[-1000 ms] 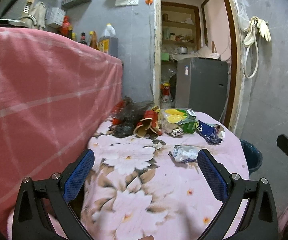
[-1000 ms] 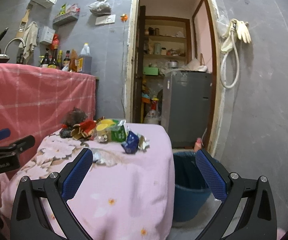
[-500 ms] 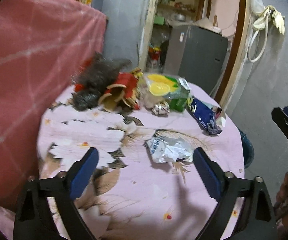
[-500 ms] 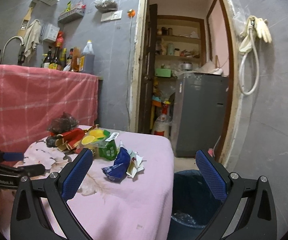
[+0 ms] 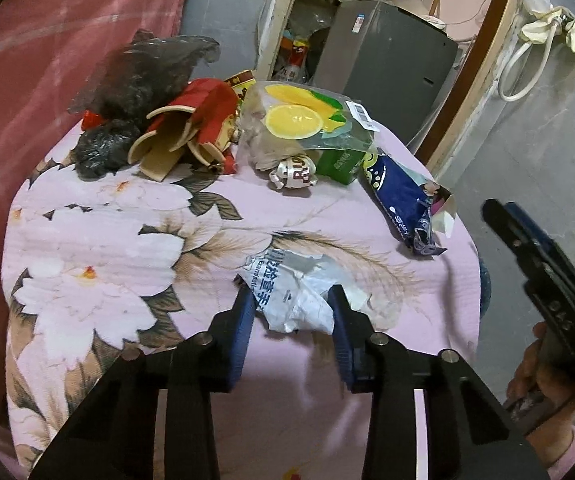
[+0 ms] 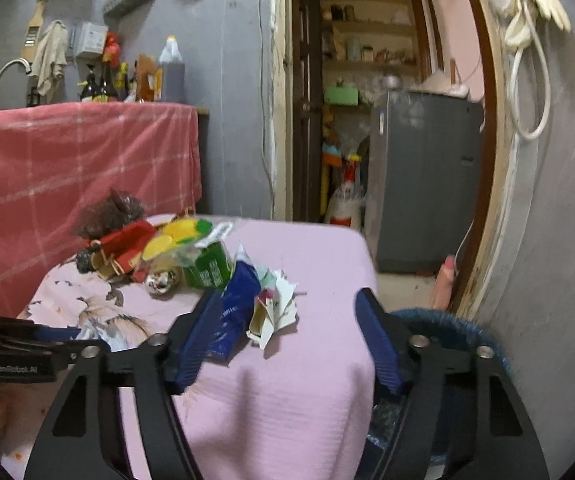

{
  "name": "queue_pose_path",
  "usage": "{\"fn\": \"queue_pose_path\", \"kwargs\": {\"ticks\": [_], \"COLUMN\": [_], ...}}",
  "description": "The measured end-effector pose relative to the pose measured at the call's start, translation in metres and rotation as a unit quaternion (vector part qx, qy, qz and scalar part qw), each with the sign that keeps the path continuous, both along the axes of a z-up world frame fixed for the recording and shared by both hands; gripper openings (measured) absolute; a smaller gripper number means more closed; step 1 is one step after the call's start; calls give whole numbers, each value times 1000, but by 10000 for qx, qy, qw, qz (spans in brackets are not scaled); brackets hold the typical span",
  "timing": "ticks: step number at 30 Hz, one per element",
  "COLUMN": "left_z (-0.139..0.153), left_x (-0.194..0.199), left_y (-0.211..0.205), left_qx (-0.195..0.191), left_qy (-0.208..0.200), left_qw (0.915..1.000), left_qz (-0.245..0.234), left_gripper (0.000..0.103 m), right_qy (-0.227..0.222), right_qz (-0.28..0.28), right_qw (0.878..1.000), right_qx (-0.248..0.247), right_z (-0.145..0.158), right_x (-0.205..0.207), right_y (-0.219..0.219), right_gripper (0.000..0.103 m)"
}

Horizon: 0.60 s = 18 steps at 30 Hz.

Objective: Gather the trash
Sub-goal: 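Reach the left tool to the crumpled white wrapper while the right tool reaches the blue bag and paper scrap, then close the left tool on the white wrapper while the right tool grasps the paper scrap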

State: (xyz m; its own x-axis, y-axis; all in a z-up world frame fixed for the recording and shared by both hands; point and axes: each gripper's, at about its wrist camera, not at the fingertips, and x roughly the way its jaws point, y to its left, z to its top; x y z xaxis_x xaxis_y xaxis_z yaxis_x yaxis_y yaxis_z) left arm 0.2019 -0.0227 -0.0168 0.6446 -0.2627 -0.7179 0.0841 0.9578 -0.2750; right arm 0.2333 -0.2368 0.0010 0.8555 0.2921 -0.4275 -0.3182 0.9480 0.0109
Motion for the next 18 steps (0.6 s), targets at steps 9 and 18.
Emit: {"fn": "queue_pose_path", "kwargs": {"ticks": [9,18], "left_z": [8,8], "left_x": [5,21], "left_y": [-2,-12], "left_qx": [-15,3], "left_qy": [-158,-234], "left_qw": [9998,9997], "left_qz": [78,66], "left_gripper": [23,22], "right_qy": [510,900], "right_qz": [231,249], "right_qw": [9984,9955], "right_qx": [58,179], "right_z": [-14,-24], "right_x": [34,61], "right_y": [8,11], "right_gripper": [46,19]}}
